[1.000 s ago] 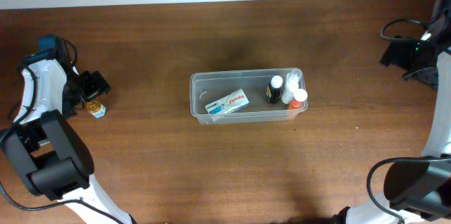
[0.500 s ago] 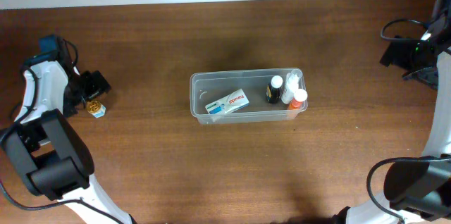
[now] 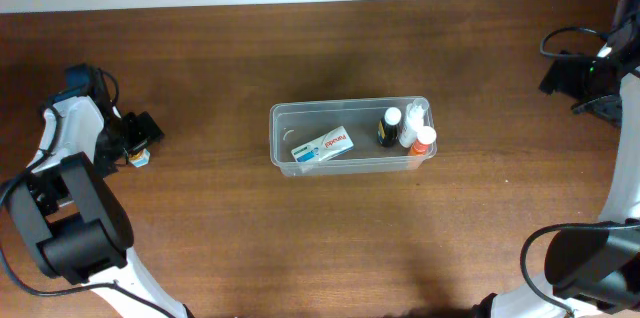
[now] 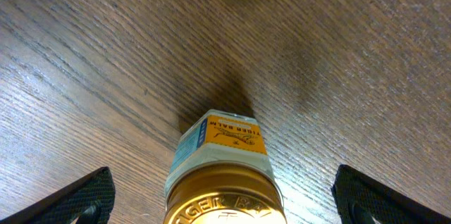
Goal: Pack container
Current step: 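Lower the left gripper over the small gold-lidded jar, then close the left gripper on the jar's lid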
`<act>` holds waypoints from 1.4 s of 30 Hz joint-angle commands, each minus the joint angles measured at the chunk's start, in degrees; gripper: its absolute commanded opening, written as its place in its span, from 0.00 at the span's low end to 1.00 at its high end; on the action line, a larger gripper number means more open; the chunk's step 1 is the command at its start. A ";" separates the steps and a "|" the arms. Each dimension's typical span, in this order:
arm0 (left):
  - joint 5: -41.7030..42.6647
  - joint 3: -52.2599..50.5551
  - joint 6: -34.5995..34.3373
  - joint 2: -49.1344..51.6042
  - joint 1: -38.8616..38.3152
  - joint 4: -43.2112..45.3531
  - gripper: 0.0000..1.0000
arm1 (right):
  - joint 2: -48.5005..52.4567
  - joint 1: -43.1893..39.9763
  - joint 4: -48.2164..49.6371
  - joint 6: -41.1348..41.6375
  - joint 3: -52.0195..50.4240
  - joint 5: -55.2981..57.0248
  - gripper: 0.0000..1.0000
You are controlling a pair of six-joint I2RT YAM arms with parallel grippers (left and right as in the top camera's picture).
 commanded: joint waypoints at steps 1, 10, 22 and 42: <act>-0.20 -0.63 0.72 -0.52 0.13 0.72 0.99 | -0.11 -0.13 0.02 0.70 -0.35 0.52 0.98; -0.31 -0.63 0.70 -0.44 0.15 2.32 0.99 | -0.11 -0.13 0.00 0.70 -0.35 0.52 0.98; -0.39 -1.70 0.70 -0.42 0.13 3.15 0.78 | -0.11 -0.13 0.02 0.70 -0.35 0.52 0.98; -0.37 -2.25 0.70 -0.31 0.13 3.37 0.56 | -0.11 -0.13 0.02 0.70 -0.35 0.52 0.98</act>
